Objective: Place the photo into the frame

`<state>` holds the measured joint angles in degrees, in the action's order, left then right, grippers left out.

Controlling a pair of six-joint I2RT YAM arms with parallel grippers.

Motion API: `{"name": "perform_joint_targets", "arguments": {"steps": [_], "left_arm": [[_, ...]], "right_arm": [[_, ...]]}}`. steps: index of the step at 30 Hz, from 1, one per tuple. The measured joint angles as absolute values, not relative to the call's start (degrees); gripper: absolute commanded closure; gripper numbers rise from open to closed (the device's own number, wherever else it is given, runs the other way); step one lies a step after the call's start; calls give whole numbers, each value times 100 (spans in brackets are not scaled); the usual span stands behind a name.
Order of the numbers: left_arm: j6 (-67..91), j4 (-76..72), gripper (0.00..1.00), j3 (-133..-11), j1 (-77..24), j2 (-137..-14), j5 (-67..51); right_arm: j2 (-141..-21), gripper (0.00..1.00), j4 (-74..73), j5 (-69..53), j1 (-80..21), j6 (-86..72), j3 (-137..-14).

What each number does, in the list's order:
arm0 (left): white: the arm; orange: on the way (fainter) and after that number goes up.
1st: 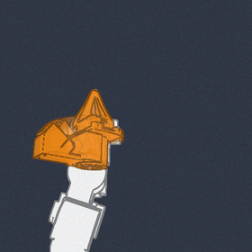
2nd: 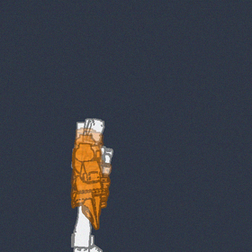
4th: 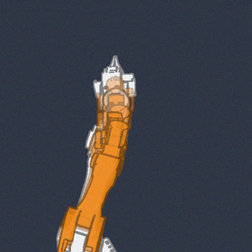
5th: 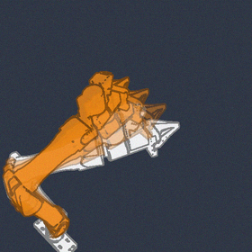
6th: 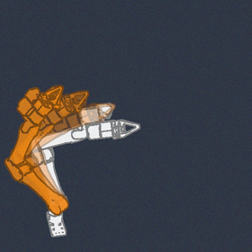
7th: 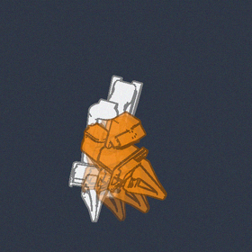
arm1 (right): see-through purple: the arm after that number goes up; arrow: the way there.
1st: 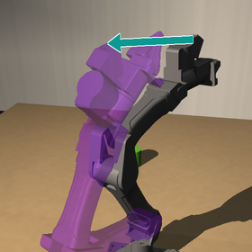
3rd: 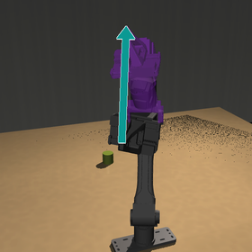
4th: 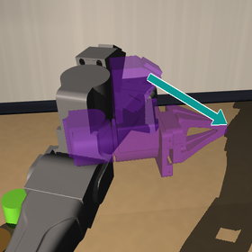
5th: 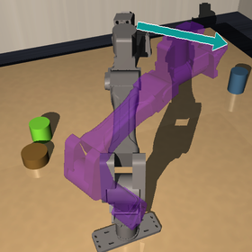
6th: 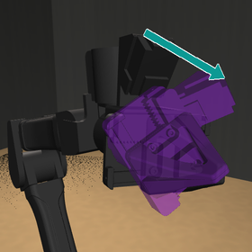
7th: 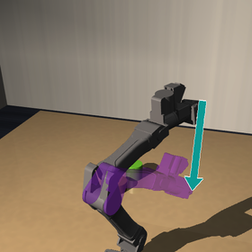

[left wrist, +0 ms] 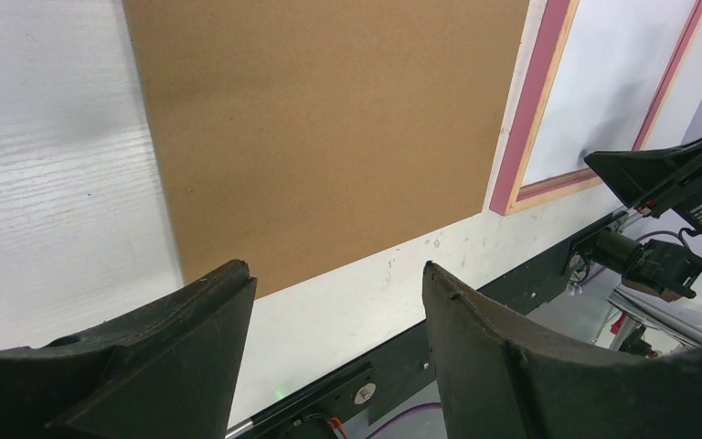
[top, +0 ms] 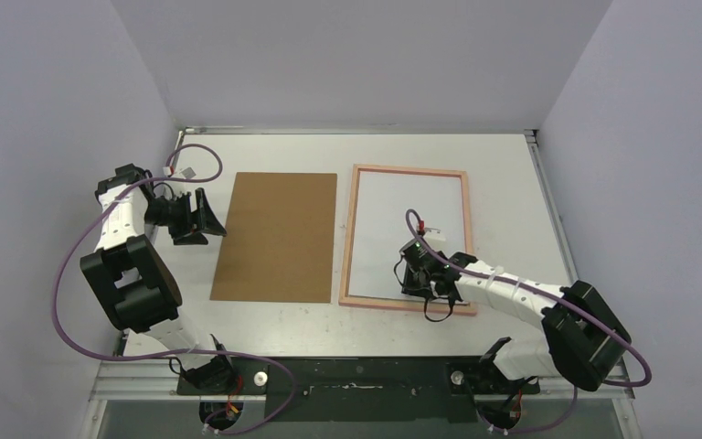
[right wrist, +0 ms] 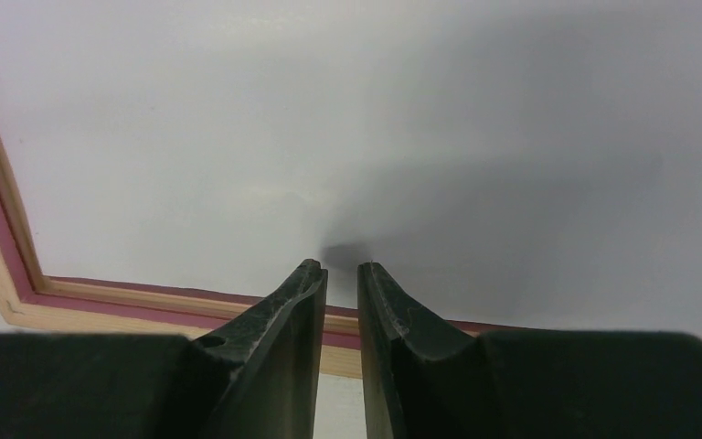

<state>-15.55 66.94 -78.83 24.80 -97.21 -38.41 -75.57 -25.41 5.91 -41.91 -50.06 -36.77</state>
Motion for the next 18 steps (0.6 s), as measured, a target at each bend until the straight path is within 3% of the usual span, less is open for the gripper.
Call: {"name": "perform_joint_targets", "arguments": {"steps": [7,13,18], "left_arm": [[-1568,6713,34,-7883,2480,-9721,-3841],[-1590,6707,33,-7883,2480,-9793,-3787],[-1634,6602,37,-7878,2486,-10025,-3642]], "right_arm": [[-7314,68,-2775,593,-4204,-4897,-4241],[-7511,37,-2663,777,-4777,-4958,-5227],[-9026,18,-2287,917,-5487,-5037,-6543]]}}
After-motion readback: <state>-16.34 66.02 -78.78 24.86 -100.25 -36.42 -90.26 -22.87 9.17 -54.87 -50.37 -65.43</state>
